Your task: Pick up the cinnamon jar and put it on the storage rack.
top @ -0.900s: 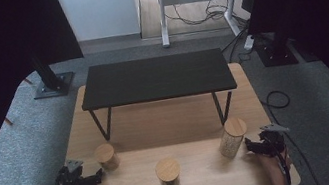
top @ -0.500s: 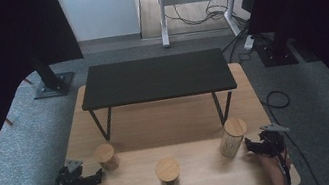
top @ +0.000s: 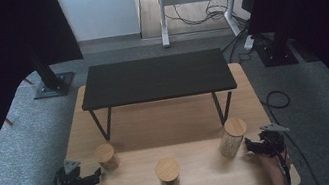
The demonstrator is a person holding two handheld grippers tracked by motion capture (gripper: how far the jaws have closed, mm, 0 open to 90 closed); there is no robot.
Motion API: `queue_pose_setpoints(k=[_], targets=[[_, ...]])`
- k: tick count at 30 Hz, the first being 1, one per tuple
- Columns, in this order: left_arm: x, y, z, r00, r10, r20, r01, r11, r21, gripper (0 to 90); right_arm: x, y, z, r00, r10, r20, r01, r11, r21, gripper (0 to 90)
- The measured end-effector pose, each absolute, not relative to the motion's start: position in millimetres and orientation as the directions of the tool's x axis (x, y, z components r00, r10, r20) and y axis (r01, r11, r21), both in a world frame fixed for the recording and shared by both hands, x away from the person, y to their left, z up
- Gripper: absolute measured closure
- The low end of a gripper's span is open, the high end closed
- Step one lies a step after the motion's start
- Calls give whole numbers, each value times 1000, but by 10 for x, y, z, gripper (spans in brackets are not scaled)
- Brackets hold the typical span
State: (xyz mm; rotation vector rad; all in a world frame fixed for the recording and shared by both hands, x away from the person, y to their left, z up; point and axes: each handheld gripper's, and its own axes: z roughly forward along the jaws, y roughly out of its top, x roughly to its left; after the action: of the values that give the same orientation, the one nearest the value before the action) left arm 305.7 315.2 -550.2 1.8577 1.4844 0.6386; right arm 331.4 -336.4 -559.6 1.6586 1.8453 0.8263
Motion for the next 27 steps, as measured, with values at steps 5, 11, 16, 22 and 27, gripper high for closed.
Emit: queue_pose_setpoints(k=[5,11,16,22,27], targets=[[3047,3142,-5448,243,969,-34,616,-127,778,52,3314,-3364,-5596,-115,993,19,676,64,734,135],[3025,3147,-5385,247,968,-37,589,-120,799,51,3314,-3365,-5596,-115,993,19,676,64,735,135],[2995,3164,-5302,248,968,-44,558,-105,823,49,3314,-3365,-5596,-115,993,19,676,64,734,135],[2974,3153,-5229,258,965,-46,526,-101,844,47,3314,-3365,-5596,-115,993,19,676,64,734,135],[2967,3153,-5190,258,965,-48,515,-95,852,48,3314,-3365,-5596,-115,993,19,676,64,735,135]])
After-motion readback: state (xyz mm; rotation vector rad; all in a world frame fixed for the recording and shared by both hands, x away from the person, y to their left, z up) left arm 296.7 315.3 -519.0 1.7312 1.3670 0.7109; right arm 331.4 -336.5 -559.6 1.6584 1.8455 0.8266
